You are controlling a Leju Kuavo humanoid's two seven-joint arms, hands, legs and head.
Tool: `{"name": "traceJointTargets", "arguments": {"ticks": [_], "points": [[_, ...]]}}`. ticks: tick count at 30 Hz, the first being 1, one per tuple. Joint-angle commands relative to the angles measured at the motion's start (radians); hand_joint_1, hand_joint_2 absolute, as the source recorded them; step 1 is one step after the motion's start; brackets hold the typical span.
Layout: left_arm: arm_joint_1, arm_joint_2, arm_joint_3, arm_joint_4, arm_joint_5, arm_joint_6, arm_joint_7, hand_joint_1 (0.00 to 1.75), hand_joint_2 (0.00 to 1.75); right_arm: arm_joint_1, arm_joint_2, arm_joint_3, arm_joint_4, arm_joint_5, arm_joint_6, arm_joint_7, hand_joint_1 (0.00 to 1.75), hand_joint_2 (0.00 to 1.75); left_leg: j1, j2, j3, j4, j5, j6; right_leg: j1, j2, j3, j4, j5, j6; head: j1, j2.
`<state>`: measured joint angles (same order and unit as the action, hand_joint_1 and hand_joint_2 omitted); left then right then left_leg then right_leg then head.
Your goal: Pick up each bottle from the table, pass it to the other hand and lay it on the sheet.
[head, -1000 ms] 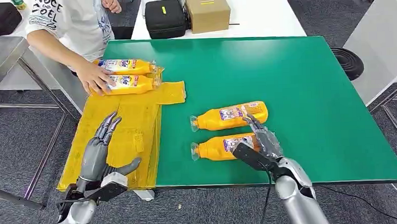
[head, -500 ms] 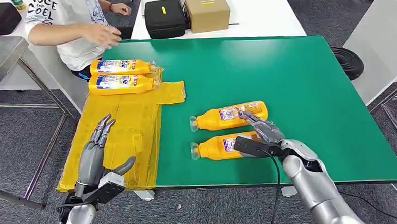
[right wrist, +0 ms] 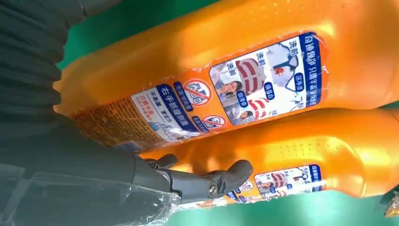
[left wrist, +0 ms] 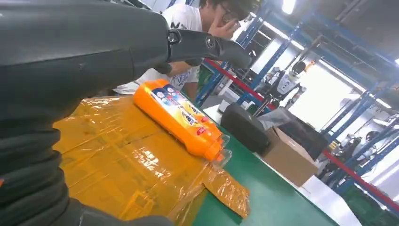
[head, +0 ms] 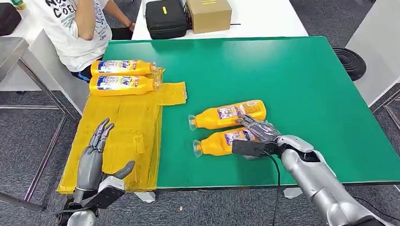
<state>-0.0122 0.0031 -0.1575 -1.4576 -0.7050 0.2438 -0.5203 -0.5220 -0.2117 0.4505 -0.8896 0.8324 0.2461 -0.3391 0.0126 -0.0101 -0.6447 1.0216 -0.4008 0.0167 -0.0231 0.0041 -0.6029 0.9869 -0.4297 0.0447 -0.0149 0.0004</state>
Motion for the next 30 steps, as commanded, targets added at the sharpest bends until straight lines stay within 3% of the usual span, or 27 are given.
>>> {"name": "traceJointTargets", "arguments": {"ticks": [1,8,22,23,25,28,30], "points": [[0.012,-0.001,0.021,0.012,-0.008,-0.003,0.013,0.0,1.75,-0.056,-0.008,0.104,0.141,-0.003,0.011,-0.015,0.0,1.75,0.0,0.002,0.005,-0.001,-0.001,0.0,0.001,0.001,0.005,-0.001,0.0,-0.002,0.0,0.0],[0.026,0.009,0.024,0.002,-0.014,-0.011,0.023,0.0,1.75,-0.049,-0.066,0.16,0.101,-0.021,0.037,-0.031,0.0,1.75,0.0,-0.001,0.006,-0.001,-0.001,0.0,0.001,-0.002,0.007,-0.002,-0.002,-0.003,0.0,0.0],[0.028,0.02,0.028,0.002,-0.009,-0.017,0.029,0.0,1.75,-0.025,-0.085,0.19,0.074,-0.037,0.056,-0.02,0.09,1.75,0.001,-0.001,0.006,-0.001,-0.001,0.0,0.001,-0.002,0.007,-0.002,-0.001,-0.003,0.0,0.0],[0.026,0.021,0.026,0.003,-0.009,-0.019,0.03,0.0,1.75,-0.024,-0.087,0.193,0.073,-0.04,0.063,-0.007,0.31,1.75,0.001,-0.001,0.006,-0.001,0.0,0.0,0.001,-0.002,0.007,-0.002,-0.001,-0.002,0.0,0.0],[0.024,0.023,0.024,0.005,-0.007,-0.021,0.032,0.0,1.75,-0.025,-0.092,0.199,0.076,-0.039,0.066,0.003,1.38,1.75,0.0,-0.002,0.006,-0.001,0.0,0.0,0.001,-0.002,0.007,-0.002,-0.001,-0.002,0.0,0.0],[0.017,0.029,0.019,0.016,-0.005,-0.028,0.034,0.0,1.75,-0.02,-0.104,0.213,0.084,-0.039,0.074,0.004,1.73,1.75,0.001,-0.003,0.007,-0.001,0.0,0.0,0.001,-0.003,0.008,-0.002,-0.001,-0.002,0.0,0.0],[0.016,0.031,0.017,0.019,-0.005,-0.028,0.034,0.0,1.75,-0.018,-0.106,0.219,0.083,-0.04,0.075,0.003,1.75,1.75,0.001,-0.003,0.009,-0.002,0.0,0.0,0.001,-0.004,0.01,-0.003,-0.001,-0.003,0.0,0.0]]}}
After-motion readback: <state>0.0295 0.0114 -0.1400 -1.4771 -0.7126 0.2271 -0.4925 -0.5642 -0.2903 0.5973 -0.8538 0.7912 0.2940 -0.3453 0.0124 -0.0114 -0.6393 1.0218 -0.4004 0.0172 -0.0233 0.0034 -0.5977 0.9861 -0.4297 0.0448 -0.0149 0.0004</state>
